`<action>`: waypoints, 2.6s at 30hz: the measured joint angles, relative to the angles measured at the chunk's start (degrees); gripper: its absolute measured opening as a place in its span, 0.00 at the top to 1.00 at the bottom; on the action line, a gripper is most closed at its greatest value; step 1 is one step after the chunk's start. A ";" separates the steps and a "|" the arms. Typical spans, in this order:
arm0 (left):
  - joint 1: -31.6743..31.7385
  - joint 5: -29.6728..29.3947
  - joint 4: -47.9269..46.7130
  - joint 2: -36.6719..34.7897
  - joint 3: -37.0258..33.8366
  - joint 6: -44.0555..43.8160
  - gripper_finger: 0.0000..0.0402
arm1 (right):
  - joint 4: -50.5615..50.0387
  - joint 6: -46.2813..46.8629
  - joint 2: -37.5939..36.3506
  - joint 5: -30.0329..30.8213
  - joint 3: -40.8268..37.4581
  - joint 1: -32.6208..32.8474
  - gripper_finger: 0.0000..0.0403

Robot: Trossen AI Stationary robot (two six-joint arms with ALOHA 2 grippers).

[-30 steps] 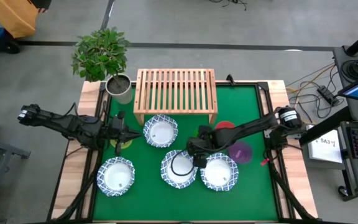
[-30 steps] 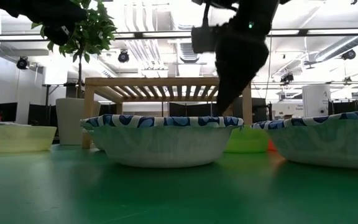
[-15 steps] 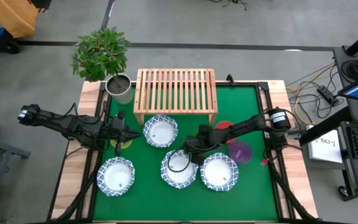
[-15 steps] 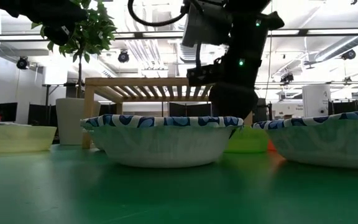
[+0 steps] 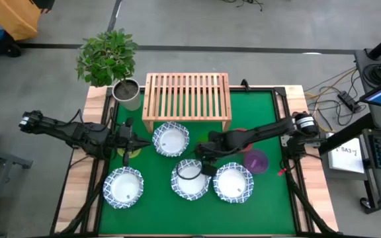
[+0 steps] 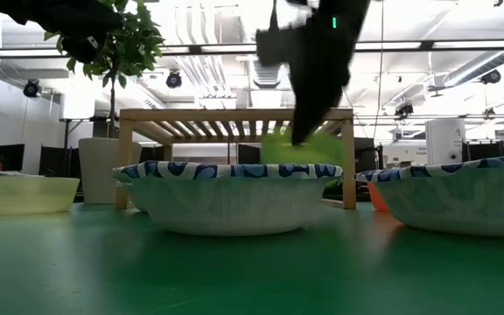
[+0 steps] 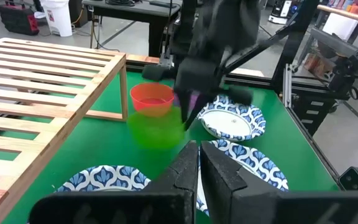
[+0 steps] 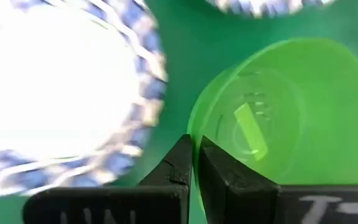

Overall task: Place and stack bowls onto a shelf
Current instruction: Put the green bowl on the shelf, then put the white patterned bowl on the shelf

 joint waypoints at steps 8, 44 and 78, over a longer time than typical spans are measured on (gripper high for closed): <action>0.00 0.00 0.55 1.12 0.00 -1.02 1.00 | 0.51 -6.99 -6.47 -11.80 7.37 0.79 0.98; -0.02 0.85 8.18 8.82 -0.04 -11.13 1.00 | -8.91 -37.07 -3.22 6.44 17.21 -29.98 0.98; -2.29 1.70 8.53 8.84 -0.15 -16.43 1.00 | 16.89 -22.84 -26.64 1.97 -9.39 -7.95 0.73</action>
